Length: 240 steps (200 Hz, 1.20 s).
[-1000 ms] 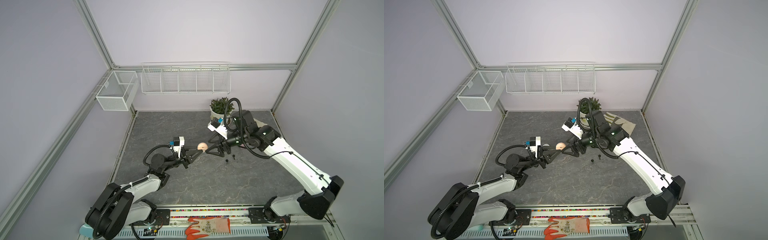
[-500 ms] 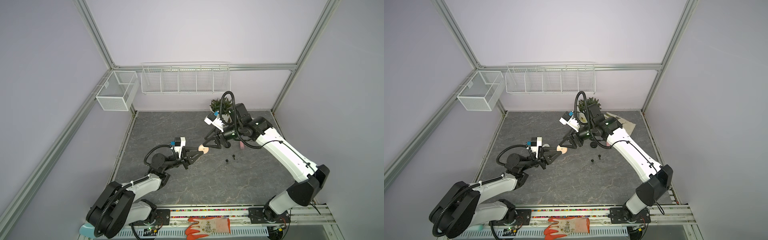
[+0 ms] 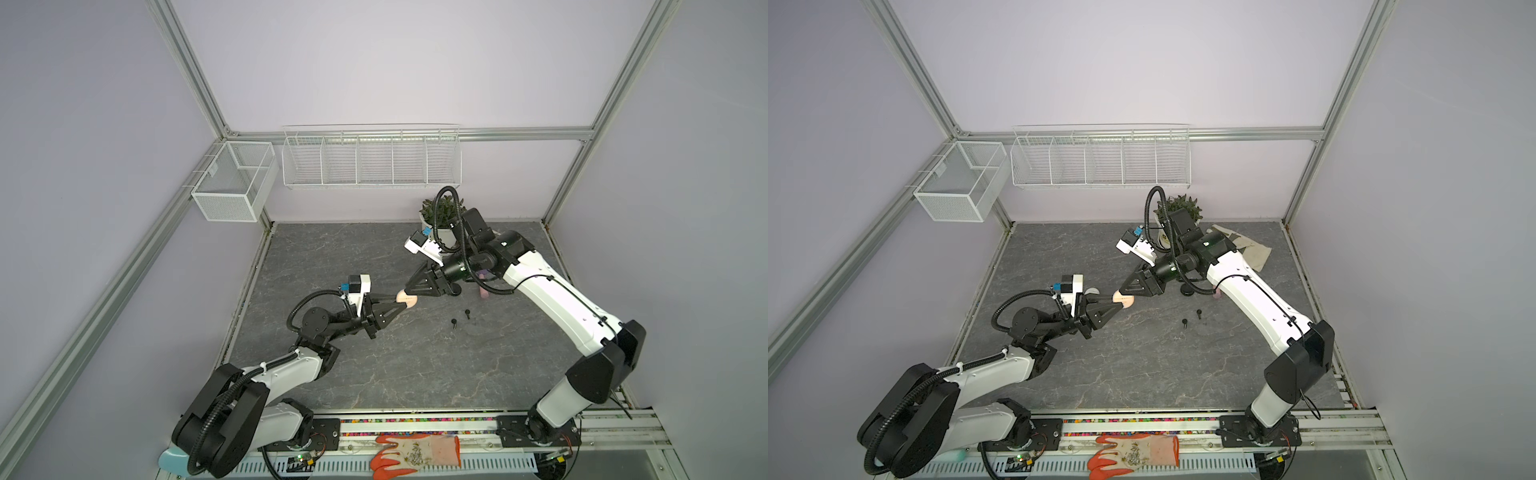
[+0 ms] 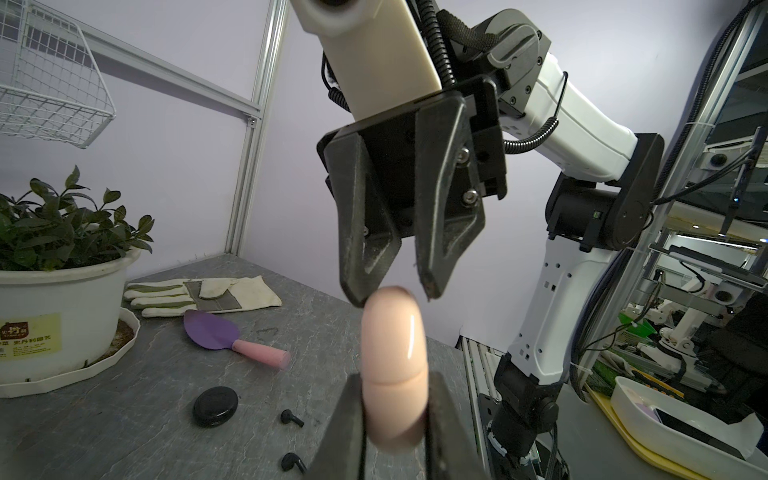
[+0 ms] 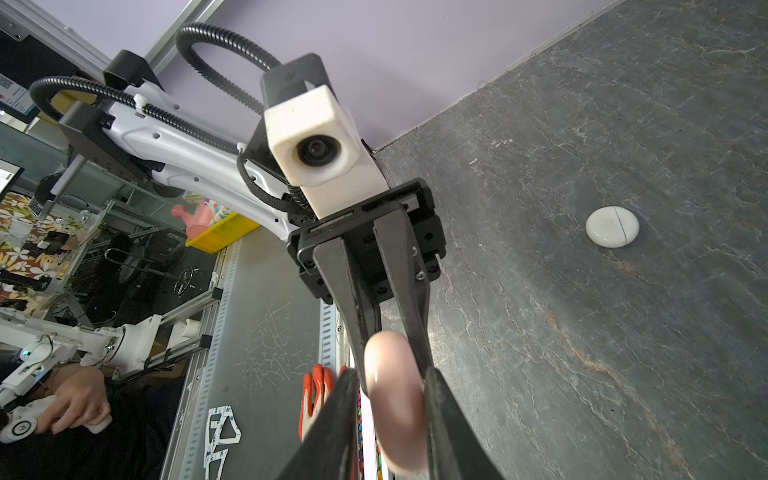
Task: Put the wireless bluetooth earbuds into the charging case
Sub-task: 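Pull the right gripper back from the closed case held by the left gripper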
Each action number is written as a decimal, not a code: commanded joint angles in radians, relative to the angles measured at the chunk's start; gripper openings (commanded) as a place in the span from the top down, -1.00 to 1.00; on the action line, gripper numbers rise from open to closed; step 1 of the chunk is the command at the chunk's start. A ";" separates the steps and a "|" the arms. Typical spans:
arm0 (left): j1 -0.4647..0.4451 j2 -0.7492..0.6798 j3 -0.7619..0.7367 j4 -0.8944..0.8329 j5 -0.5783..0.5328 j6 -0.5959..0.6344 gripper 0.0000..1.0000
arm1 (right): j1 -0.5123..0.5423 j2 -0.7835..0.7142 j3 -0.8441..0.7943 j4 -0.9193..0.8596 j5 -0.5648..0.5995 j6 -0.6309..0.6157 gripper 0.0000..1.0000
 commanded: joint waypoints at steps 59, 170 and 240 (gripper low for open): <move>0.010 -0.027 0.019 0.015 -0.016 -0.012 1.00 | 0.017 0.018 0.012 -0.036 -0.033 -0.061 0.53; 0.037 0.001 0.042 0.076 -0.029 -0.106 1.00 | 0.057 -0.018 -0.076 0.011 0.072 -0.084 0.64; 0.053 0.051 0.051 0.147 -0.014 -0.164 1.00 | 0.010 -0.118 -0.117 0.173 0.091 0.079 0.16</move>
